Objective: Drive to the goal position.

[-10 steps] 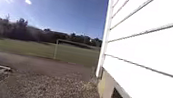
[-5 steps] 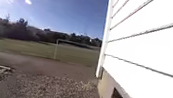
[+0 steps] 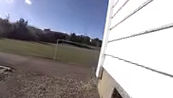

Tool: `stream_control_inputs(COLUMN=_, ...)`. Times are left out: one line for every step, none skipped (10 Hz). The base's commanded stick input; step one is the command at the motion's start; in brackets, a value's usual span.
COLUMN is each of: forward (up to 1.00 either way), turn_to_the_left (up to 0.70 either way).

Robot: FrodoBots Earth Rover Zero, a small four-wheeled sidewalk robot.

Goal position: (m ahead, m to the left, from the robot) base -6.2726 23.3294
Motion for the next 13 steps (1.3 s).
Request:
stream_control_inputs(forward=0.05, turn_to_the_left=0.00)
stream_control_inputs(forward=0.05, turn_to_the_left=0.00)
stream_control_inputs(forward=0.05, turn_to_the_left=0.00)
stream_control_inputs(forward=0.05, turn_to_the_left=0.00)
stream_control_inputs(forward=0.05, turn_to_the_left=0.00)
stream_control_inputs(forward=0.05, turn_to_the_left=0.00)
stream_control_inputs(forward=0.05, turn_to_the_left=0.00)
stream_control_inputs(forward=0.05, turn_to_the_left=0.00)
stream_control_inputs(forward=0.05, turn_to_the_left=0.00)
stream_control_inputs(forward=0.05, turn_to_the_left=0.00)
stream_control_inputs(forward=0.05, turn_to_the_left=0.00)
stream_control_inputs(forward=0.05, turn_to_the_left=0.00)
stream_control_inputs(forward=0.05, turn_to_the_left=0.00)
